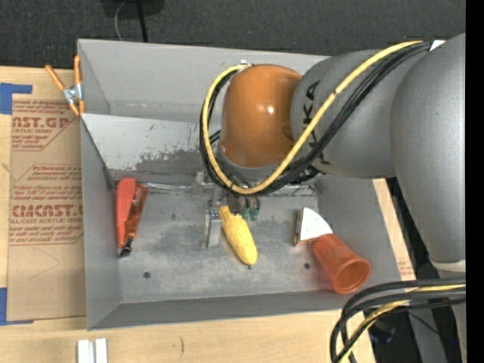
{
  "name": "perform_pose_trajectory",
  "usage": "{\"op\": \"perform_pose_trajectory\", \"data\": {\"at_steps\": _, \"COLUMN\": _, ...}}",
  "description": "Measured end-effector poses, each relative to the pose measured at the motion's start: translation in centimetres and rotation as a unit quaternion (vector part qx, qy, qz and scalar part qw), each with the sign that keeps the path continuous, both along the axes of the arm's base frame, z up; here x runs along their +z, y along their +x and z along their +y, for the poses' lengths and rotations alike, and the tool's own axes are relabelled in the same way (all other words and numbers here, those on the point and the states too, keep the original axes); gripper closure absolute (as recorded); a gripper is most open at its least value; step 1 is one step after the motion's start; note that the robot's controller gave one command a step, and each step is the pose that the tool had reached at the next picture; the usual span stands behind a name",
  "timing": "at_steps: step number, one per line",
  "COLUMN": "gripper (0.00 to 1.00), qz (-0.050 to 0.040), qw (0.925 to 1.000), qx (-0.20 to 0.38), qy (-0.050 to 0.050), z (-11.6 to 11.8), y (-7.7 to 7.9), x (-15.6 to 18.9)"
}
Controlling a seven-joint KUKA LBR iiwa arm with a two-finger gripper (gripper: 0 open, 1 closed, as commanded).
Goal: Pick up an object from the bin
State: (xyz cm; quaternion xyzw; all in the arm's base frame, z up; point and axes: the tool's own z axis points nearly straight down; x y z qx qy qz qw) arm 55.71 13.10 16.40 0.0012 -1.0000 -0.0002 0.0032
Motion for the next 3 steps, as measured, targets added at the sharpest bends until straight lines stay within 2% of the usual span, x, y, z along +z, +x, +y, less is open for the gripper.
{"op": "perform_pose_trajectory", "data": {"at_steps": 1, "gripper": 0.0, "qz": -0.0036, "qw": 1.0, "qx": -0.001, "qy": 0.001, "z": -0.1, "y": 0.2, "x": 0.5}}
{"op": "perform_pose_trajectory", "data": {"at_steps": 2, "gripper": 0.0, "qz": -0.004, "qw": 0.9994, "qx": 0.034, "qy": 0.001, "z": -3.7, "y": -0.9, "x": -1.9}}
{"op": "perform_pose_trajectory", "data": {"at_steps": 3, "gripper": 0.0, "qz": -0.0048, "qw": 0.9999, "qx": 0.014, "qy": 0.001, "z": -6.5, "y": -1.7, "x": -6.5}}
